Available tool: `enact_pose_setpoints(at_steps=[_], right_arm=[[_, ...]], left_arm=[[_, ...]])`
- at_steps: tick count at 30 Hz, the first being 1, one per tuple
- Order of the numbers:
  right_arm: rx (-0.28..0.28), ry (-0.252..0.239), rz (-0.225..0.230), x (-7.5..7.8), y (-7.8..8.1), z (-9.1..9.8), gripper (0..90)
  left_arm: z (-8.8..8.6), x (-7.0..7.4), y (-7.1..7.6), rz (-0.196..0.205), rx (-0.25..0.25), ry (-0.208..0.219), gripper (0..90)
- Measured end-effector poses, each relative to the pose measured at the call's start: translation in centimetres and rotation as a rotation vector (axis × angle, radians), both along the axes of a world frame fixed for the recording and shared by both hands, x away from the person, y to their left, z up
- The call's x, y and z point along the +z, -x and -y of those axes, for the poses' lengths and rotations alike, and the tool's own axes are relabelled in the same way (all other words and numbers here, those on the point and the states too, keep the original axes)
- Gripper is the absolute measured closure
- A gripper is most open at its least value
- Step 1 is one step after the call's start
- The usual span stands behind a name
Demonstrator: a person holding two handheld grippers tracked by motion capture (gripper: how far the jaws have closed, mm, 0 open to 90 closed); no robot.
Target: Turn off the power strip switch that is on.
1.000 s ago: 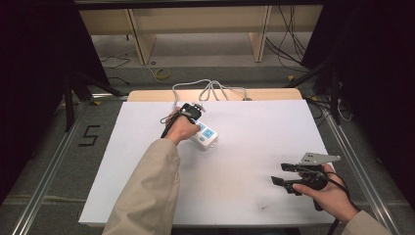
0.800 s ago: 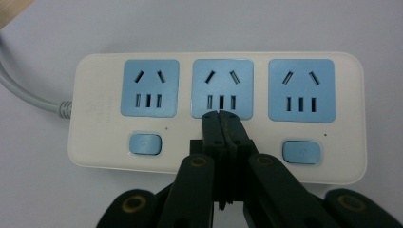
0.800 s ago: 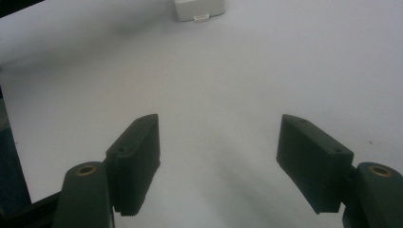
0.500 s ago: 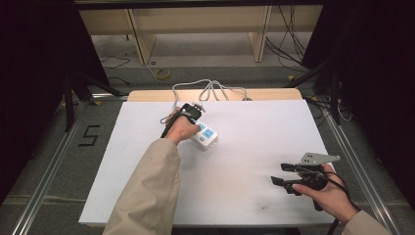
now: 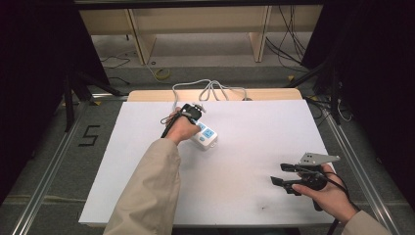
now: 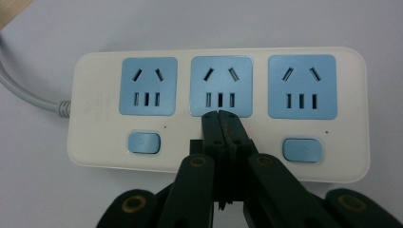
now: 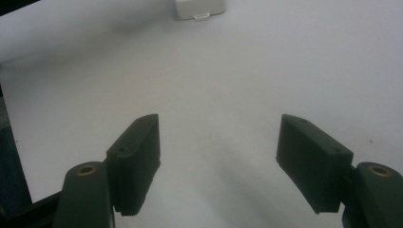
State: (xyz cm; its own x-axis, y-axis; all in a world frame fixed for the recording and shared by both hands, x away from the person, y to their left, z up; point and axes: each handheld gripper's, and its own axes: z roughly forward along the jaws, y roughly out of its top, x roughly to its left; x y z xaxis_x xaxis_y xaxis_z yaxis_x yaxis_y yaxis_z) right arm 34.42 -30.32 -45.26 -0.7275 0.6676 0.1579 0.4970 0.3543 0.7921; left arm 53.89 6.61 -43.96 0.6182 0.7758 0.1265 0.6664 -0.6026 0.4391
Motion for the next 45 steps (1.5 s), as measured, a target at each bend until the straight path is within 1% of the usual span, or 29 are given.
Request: enact_pose_setpoints(at_steps=[2,4,6,12,15,16,18,19,35,37,39,40,42,45], right_arm=[[0.001,-0.001,0.001,0.01,0.03,-0.05,31.6],[0.004,0.001,0.004,0.0,0.07,-0.06,31.6],[0.002,0.002,0.003,0.05,0.09,-0.04,31.6],[0.003,0.001,0.008,0.22,0.1,0.0,31.8],[0.006,0.0,0.014,0.23,0.11,0.02,31.9],[0.004,-0.001,0.011,0.24,0.14,0.02,31.9],[0.003,-0.001,0.012,0.23,0.14,0.05,31.9],[0.003,-0.001,0.012,0.24,0.15,0.06,31.9],[0.003,0.001,0.012,0.23,0.14,0.11,31.9],[0.002,0.001,0.01,0.23,0.14,0.1,31.9],[0.003,0.0,0.012,0.24,0.14,0.11,31.9],[0.003,-0.001,0.013,0.25,0.15,0.12,31.9],[0.001,-0.002,0.012,0.26,0.16,0.14,31.9],[0.001,-0.002,0.012,0.24,0.14,0.14,31.9]], left_arm=[[0.01,-0.03,0.04,0.005,-0.003,0.0,90.0],[0.03,0.02,0.04,0.005,-0.012,-0.011,90.0],[0.1,0.02,0.06,0.007,-0.011,-0.016,90.0],[0.06,0.02,0.02,0.006,-0.003,-0.008,90.0],[0.2,0.04,0.07,0.01,-0.007,-0.023,90.0],[0.27,0.0,0.09,0.014,-0.003,-0.021,90.0],[0.18,0.05,0.02,0.007,-0.004,-0.02,90.0],[0.17,0.03,0.02,0.007,0.001,-0.012,90.0],[0.05,0.03,-0.01,0.011,-0.005,-0.004,90.0],[0.01,0.0,-0.04,0.019,-0.004,-0.012,90.0],[-0.06,-0.1,-0.04,0.032,-0.001,-0.033,90.0],[-0.16,-0.09,-0.06,0.029,0.0,-0.028,90.0],[-0.36,-0.12,-0.08,0.026,0.013,-0.004,90.0],[-0.48,-0.14,-0.06,0.031,0.011,0.003,90.0]])
